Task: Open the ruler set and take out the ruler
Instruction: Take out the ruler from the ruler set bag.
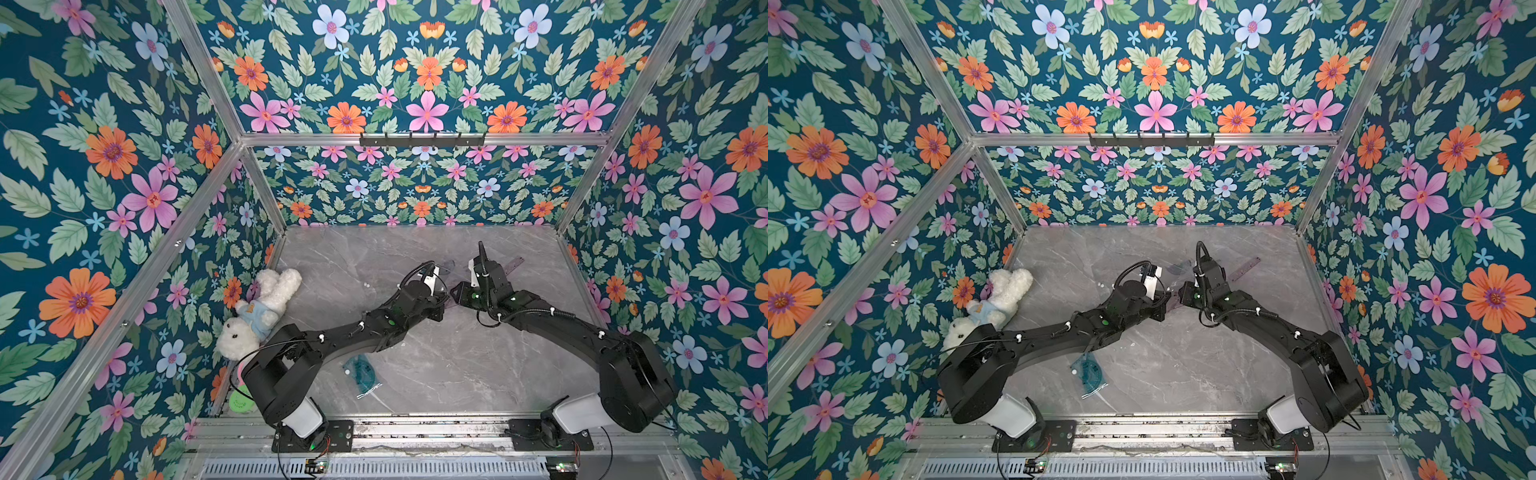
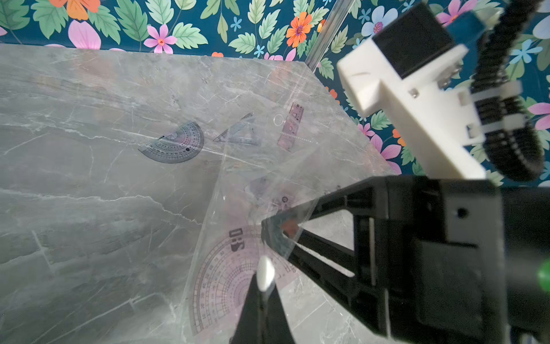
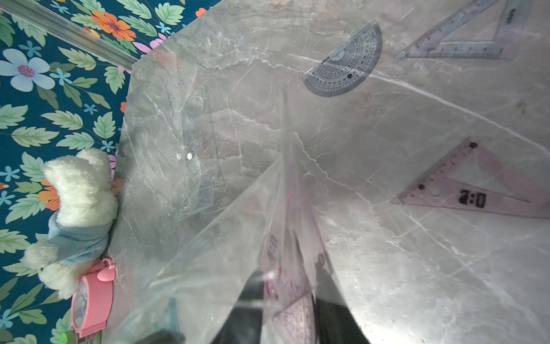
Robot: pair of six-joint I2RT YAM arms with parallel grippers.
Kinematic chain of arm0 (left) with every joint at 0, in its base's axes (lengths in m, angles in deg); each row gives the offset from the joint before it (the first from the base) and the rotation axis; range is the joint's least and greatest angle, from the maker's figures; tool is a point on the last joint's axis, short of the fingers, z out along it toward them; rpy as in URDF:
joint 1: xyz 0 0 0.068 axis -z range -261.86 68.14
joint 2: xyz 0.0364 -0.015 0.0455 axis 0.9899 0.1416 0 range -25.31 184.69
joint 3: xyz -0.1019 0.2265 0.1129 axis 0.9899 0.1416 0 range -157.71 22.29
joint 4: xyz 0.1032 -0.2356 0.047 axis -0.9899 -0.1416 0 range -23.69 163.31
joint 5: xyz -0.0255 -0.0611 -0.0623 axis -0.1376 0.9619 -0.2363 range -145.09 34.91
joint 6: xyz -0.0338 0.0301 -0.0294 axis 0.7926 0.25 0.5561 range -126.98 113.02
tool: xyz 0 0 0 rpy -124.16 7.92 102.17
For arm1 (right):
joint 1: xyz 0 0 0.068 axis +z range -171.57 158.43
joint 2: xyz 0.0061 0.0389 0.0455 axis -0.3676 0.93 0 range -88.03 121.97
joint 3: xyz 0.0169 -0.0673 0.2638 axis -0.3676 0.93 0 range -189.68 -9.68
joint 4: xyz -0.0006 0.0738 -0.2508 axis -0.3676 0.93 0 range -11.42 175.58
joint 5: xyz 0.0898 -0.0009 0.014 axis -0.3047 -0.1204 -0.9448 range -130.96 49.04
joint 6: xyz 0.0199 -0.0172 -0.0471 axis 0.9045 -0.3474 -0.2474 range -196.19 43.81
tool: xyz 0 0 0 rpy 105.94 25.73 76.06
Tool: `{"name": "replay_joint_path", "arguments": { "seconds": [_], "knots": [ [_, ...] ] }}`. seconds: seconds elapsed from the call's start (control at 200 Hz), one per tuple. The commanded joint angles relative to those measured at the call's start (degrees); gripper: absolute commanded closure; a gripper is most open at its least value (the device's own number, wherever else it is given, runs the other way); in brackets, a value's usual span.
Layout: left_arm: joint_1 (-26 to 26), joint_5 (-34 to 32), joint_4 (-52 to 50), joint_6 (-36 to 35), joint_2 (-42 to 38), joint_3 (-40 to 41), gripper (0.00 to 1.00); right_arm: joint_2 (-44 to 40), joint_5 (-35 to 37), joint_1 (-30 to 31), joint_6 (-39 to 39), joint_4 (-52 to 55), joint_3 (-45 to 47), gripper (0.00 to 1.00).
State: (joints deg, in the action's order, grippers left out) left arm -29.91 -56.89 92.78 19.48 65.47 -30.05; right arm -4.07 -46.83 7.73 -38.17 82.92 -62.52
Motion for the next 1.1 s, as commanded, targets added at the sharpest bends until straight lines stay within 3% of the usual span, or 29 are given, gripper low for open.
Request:
{"name": "replay_joint_path", "arguments": {
  "seconds": [0.0, 0.42, 0.93, 1.1],
  "knots": [
    [0.17, -0.13, 1.54, -0.36, 0.20, -0.79, 1.00, -0.37, -0.58, -0.01, 1.00, -2.17, 0.19, 0.71],
    [0.27, -1.53, 1.36, 0.05, 0.50, -0.37, 1.00, -1.61, 0.50, 0.05, 0.17, -0.75, 0.27, 0.98],
    [-1.04, -3.45, 1.17, 1.48, 0.14, 0.91, 1.00, -14.42, 1.38, -0.28, -0.64, 4.07, 2.46, 1.00],
    [-1.58, -4.57, 0.14, 1.17, -0.83, 1.22, 1.00, -21.97, -1.21, -4.92, 0.15, 6.72, 4.89, 0.99]
  ]
}}
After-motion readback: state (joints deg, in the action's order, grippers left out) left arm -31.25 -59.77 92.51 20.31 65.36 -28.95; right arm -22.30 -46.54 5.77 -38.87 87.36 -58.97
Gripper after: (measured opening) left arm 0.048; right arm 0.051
